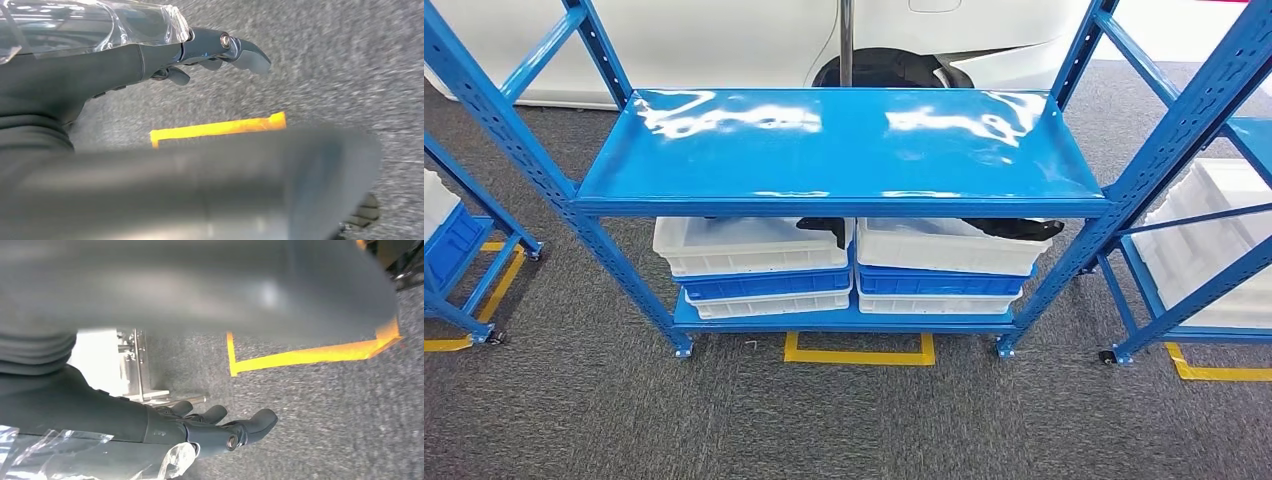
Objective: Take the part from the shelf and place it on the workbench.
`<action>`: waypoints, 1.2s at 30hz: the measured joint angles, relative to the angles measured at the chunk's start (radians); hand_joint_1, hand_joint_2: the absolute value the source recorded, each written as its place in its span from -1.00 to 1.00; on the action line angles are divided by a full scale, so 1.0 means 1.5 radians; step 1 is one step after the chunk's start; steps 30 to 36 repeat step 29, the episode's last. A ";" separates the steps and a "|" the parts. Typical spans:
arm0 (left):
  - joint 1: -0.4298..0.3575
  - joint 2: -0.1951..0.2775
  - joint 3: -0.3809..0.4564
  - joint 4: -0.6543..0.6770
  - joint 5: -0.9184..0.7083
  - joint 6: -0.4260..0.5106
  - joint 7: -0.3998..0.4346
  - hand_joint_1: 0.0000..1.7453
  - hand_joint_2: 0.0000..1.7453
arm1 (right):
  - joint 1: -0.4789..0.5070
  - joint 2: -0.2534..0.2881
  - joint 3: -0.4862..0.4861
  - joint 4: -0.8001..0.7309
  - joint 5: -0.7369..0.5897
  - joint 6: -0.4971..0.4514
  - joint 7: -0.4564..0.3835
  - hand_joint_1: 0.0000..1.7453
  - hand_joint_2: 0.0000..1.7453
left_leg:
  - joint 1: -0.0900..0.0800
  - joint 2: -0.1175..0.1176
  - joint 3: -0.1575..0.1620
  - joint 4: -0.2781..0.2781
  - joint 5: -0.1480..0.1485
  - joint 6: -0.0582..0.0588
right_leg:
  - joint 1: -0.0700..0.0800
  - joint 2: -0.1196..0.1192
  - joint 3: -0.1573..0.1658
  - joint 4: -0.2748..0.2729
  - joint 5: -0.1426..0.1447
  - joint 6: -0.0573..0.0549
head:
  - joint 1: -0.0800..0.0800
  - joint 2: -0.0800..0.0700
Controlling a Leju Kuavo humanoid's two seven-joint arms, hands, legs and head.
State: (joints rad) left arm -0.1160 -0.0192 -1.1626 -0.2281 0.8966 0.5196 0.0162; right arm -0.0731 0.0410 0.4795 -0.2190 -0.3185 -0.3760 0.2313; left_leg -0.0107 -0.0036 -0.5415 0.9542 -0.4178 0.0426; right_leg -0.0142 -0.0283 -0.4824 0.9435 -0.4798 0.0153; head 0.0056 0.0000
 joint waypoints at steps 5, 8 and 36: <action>0.000 0.000 0.000 0.000 0.010 -0.010 0.013 -1.00 1.00 | 0.001 0.000 0.000 0.000 -0.016 0.006 0.002 -1.00 1.00 | 0.000 0.000 0.000 0.000 0.001 0.001 | -0.001 0.000 0.001 -0.002 0.002 0.021 | 0.000 0.000; 0.000 0.000 0.001 0.000 0.009 -0.010 0.013 -1.00 1.00 | 0.001 0.000 0.000 0.000 -0.017 0.006 0.002 -1.00 1.00 | 0.002 0.000 0.000 0.000 0.002 0.000 | 0.001 0.000 0.001 -0.002 0.002 0.021 | -0.001 0.000; 0.044 0.000 0.147 -0.002 -0.133 -0.111 0.041 -1.00 1.00 | 0.032 0.000 -0.055 -0.004 0.017 0.072 -0.056 -1.00 1.00 | 0.007 0.000 0.000 0.000 0.003 -0.003 | 0.006 0.000 0.001 -0.002 0.001 0.019 | -0.001 0.000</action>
